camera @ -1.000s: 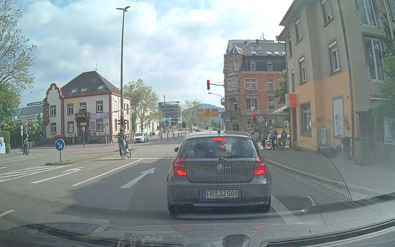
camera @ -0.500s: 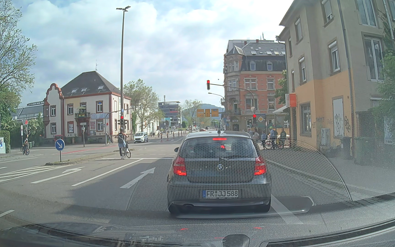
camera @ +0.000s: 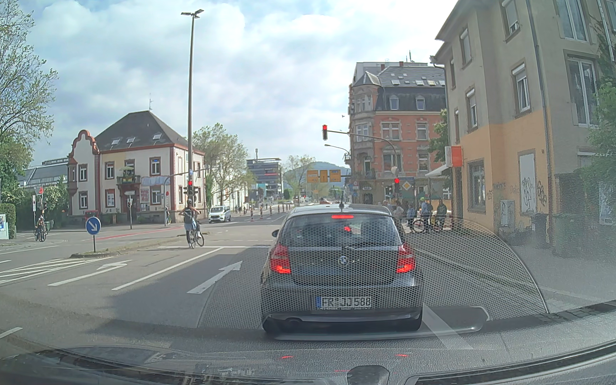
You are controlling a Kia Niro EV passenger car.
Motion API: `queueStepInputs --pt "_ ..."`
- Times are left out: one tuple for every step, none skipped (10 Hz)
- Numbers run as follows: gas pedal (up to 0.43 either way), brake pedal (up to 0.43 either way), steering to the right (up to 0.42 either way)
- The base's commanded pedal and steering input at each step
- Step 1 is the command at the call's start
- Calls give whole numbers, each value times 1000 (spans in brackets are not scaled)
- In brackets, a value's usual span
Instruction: Follow the waypoints while adhering to traffic rules and regulations
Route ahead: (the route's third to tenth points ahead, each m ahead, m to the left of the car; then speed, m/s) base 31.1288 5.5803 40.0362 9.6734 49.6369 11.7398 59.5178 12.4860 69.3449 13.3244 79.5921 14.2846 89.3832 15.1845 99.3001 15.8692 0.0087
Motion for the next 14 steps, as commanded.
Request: queueStepInputs --pt "0 220 -15" --pt "0 226 -15" --pt "0 226 -15" --pt "0 226 -15" --pt "0 226 -15" --pt "0 226 -15" --pt "0 226 -15" --pt "0 226 -15" --pt "0 226 -15" --pt "0 226 -15" --pt "0 226 -15" --pt "0 226 -15" --pt "0 226 -15" --pt "0 226 -15"
